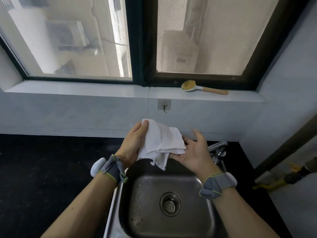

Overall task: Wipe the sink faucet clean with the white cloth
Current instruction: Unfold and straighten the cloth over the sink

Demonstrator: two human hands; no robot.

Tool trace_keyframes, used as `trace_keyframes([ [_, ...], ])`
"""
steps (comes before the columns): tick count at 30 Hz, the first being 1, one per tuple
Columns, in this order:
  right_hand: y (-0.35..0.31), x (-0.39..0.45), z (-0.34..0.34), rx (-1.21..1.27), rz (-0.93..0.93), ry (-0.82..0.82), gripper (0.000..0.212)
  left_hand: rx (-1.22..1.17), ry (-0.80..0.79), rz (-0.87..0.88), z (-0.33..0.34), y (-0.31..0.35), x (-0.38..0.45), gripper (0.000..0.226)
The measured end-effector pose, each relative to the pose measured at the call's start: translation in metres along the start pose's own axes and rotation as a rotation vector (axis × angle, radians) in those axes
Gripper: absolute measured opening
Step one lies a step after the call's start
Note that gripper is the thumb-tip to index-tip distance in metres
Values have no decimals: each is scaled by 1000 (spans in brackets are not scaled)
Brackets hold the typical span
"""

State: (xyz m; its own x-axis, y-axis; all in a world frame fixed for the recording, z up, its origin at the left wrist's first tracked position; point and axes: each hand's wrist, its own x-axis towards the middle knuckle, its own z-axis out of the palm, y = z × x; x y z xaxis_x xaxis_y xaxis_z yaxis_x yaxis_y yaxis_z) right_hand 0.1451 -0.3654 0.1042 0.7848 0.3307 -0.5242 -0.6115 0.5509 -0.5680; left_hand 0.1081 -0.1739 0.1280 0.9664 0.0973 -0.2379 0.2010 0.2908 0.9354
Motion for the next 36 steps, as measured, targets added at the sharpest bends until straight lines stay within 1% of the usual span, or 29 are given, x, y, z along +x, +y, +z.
trace_keyframes([
  [1,-2,-1,3,-101,11,8,57,37,-3,15,0,-1,1,34],
  [2,-2,-1,7,-252,-17,27,55,82,2,29,1,-2,3,34],
  [3,0,1,10,-395,-66,64,49,132,16,52,2,-3,4,33],
  [4,3,3,11,-518,-156,139,39,177,40,77,3,-4,5,33],
  [5,5,4,12,-597,-254,210,30,224,72,105,4,-6,6,33],
  [6,6,6,11,-626,-313,243,22,262,107,122,4,-8,7,32],
  [8,7,6,13,-584,-304,212,15,337,193,109,-1,-13,12,27],
  [10,5,5,18,-501,-225,166,12,356,227,60,-10,-17,14,24],
  [11,5,5,21,-436,-181,155,14,317,204,36,-13,-18,14,26],
  [14,2,7,27,-205,-58,97,28,120,117,-43,-19,-15,8,39],
  [16,-2,3,27,-108,-12,41,26,44,84,-89,-24,-13,6,50],
  [19,-6,-2,26,15,49,-93,32,45,38,-132,-34,-13,7,63],
  [21,-8,-2,25,47,73,-127,33,94,12,-122,-38,-15,9,55],
  [23,-10,-2,26,37,62,-122,28,143,-29,-89,-39,-19,10,41],
  [25,-11,2,26,-38,40,-39,16,238,-31,-69,-39,-22,11,32],
  [26,-10,5,26,-80,23,27,10,280,-21,-65,-37,-23,11,32],
  [27,-9,8,24,-121,5,96,9,303,-6,-68,-35,-23,10,38],
  [29,-8,16,17,-250,-43,217,19,287,30,-79,-32,-22,9,47],
  [30,-6,18,14,-336,-68,265,23,266,47,-88,-30,-21,9,47],
  [32,-1,21,11,-486,-141,337,21,205,71,-120,-30,-21,11,43],
  [34,6,21,14,-538,-166,327,14,141,88,-154,-32,-20,14,38],
  [36,15,23,15,-442,-55,212,22,76,117,-174,-37,-23,18,37],
])
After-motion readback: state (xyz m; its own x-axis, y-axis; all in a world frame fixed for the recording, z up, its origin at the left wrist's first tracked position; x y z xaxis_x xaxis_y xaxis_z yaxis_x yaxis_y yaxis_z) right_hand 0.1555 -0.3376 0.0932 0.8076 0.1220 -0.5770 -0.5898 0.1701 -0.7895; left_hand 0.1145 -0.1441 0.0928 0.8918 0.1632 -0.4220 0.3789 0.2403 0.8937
